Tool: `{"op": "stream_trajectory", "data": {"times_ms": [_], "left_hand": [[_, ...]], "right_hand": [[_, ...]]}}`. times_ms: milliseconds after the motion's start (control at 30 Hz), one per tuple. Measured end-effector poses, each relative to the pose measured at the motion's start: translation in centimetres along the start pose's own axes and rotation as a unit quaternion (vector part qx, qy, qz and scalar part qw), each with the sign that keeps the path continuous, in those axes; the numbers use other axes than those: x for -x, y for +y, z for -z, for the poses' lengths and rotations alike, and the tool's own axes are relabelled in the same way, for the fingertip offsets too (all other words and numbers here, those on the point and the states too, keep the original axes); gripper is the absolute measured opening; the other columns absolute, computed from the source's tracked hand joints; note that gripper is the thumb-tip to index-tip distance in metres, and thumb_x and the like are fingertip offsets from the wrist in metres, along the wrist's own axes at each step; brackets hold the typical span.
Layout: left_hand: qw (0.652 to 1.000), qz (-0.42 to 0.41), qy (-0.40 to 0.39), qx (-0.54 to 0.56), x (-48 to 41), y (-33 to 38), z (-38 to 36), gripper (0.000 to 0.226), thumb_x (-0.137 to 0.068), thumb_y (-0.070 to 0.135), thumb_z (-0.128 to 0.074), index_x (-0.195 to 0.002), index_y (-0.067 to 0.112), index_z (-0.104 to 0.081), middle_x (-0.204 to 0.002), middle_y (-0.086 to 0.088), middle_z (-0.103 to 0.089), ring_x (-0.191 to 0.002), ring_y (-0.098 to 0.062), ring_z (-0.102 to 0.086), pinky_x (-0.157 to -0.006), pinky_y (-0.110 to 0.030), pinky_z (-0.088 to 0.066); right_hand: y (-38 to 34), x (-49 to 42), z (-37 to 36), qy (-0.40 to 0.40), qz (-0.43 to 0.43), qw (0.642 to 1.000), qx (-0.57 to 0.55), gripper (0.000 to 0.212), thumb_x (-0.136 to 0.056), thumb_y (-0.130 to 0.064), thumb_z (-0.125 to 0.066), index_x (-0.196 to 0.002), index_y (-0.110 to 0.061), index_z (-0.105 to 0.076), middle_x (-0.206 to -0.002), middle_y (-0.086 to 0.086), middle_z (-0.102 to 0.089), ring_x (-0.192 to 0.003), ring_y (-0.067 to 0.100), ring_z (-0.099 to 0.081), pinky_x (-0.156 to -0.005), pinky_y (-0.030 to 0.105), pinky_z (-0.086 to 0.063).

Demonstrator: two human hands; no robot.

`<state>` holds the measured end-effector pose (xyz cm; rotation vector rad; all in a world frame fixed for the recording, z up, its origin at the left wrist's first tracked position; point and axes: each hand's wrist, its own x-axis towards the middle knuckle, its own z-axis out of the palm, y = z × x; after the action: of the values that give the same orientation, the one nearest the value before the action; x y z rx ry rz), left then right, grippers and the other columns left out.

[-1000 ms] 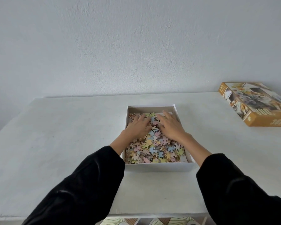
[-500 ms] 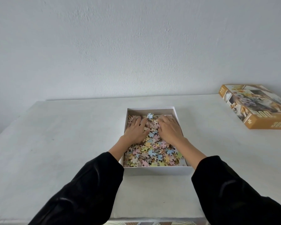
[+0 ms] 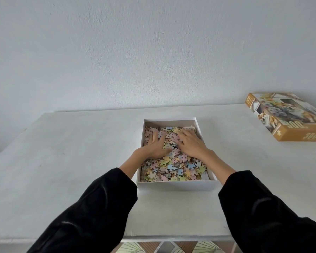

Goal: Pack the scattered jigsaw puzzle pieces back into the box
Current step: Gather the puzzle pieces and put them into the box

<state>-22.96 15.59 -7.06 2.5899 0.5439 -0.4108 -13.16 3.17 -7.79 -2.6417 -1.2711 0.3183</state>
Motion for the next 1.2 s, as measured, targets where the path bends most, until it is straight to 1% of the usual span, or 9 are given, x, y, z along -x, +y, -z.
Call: {"op": "stream_trajectory", "data": {"times_ms": [200, 333, 400, 600, 733, 833, 933, 1100, 1200], "left_hand": [[0.988, -0.036, -0.116, -0.098, 2.6, -0.4, 0.3, 0.097, -0.084, 0.061, -0.047, -0.143, 0.027, 0.021, -0.149, -0.007, 0.033, -0.137, -0.029, 0.029, -0.114, -0.054, 0.005], [0.978, -0.06, -0.16, -0.12, 3.6, -0.3, 1.0, 0.1, -0.079, 0.058, -0.057, -0.144, 0.034, 0.015, -0.15, -0.001, 0.032, -0.137, -0.025, 0.029, -0.115, -0.052, 0.006], [0.98, -0.078, -0.16, -0.094, 3.9, 0.0, 1.5, 0.095, -0.081, 0.053, -0.058, -0.146, 0.034, 0.009, -0.152, -0.001, 0.027, -0.141, -0.025, 0.022, -0.116, -0.05, 0.002], [0.976, -0.034, -0.161, -0.142, 4.1, -0.1, 1.0, 0.111, -0.077, 0.051, -0.064, -0.143, 0.028, 0.021, -0.148, -0.003, 0.035, -0.14, -0.026, 0.023, -0.116, -0.05, 0.0], [0.991, -0.051, -0.078, -0.093, 3.6, 0.4, 0.3, 0.102, -0.082, 0.05, -0.057, -0.145, 0.023, 0.018, -0.148, -0.007, 0.034, -0.138, -0.029, 0.026, -0.114, -0.049, 0.004], [0.998, -0.036, -0.015, -0.056, 2.8, 0.5, -0.3, 0.086, -0.09, 0.052, -0.043, -0.146, 0.02, 0.013, -0.15, -0.01, 0.03, -0.139, -0.03, 0.025, -0.114, -0.052, 0.004], [0.997, -0.006, -0.05, -0.065, 1.7, 0.1, -1.0, 0.075, -0.093, 0.054, -0.027, -0.146, 0.02, 0.015, -0.151, -0.011, 0.027, -0.139, -0.03, 0.023, -0.115, -0.053, 0.005], [0.997, -0.006, 0.07, -0.02, 0.0, -0.1, -1.0, 0.063, -0.099, 0.044, -0.021, -0.148, 0.014, 0.006, -0.153, -0.011, 0.022, -0.14, -0.03, 0.022, -0.114, -0.048, 0.006], [0.994, -0.001, 0.11, -0.022, -1.5, -0.2, -0.5, 0.06, -0.099, 0.041, -0.021, -0.148, 0.014, 0.001, -0.155, -0.013, 0.015, -0.141, -0.031, 0.018, -0.114, -0.046, 0.005]], "right_hand": [[-0.3, 3.4, 1.5, -0.144, 0.057, 0.986, 0.062, 0.059, -0.096, -0.041, -0.036, -0.147, -0.025, -0.012, -0.157, 0.006, -0.001, -0.144, 0.029, 0.001, -0.117, 0.047, -0.006], [0.1, 5.1, 4.0, -0.209, 0.094, 0.972, 0.047, 0.059, -0.086, -0.025, -0.06, -0.14, -0.024, -0.034, -0.147, 0.005, -0.032, -0.132, 0.024, -0.034, -0.11, 0.039, -0.031], [0.0, 5.4, 4.8, -0.208, 0.096, 0.973, 0.025, 0.054, -0.084, -0.023, -0.063, -0.134, -0.026, -0.043, -0.143, 0.004, -0.039, -0.127, 0.023, -0.041, -0.106, 0.037, -0.036], [-0.3, 6.1, 3.2, -0.224, 0.092, 0.963, 0.118, 0.085, -0.084, -0.025, -0.063, -0.148, -0.019, -0.007, -0.157, 0.002, 0.003, -0.144, 0.024, -0.005, -0.117, 0.036, -0.014], [-0.5, 5.5, 2.1, -0.14, 0.033, 0.989, 0.038, 0.072, -0.091, 0.002, -0.039, -0.147, -0.017, 0.002, -0.155, 0.005, 0.015, -0.143, 0.029, 0.008, -0.117, 0.042, -0.009], [-0.4, 5.0, 1.7, -0.097, 0.033, 0.994, 0.024, 0.062, -0.096, -0.011, -0.034, -0.148, -0.015, 0.0, -0.155, 0.009, 0.012, -0.143, 0.029, 0.008, -0.116, 0.041, -0.004], [-0.2, 4.4, 0.3, -0.094, 0.015, 0.993, 0.075, 0.059, -0.099, -0.033, -0.028, -0.148, -0.015, 0.0, -0.155, 0.013, 0.009, -0.143, 0.033, 0.008, -0.117, 0.043, -0.003], [-0.7, 1.4, 0.4, -0.026, -0.045, 0.998, 0.026, 0.065, -0.097, -0.017, -0.036, -0.146, -0.01, 0.007, -0.154, 0.015, 0.015, -0.141, 0.035, 0.012, -0.115, 0.045, -0.005], [-0.3, -0.1, 0.3, -0.005, -0.034, 0.999, 0.012, 0.059, -0.099, -0.03, -0.028, -0.147, -0.012, 0.002, -0.155, 0.014, 0.006, -0.142, 0.037, 0.007, -0.116, 0.047, -0.007]]}}
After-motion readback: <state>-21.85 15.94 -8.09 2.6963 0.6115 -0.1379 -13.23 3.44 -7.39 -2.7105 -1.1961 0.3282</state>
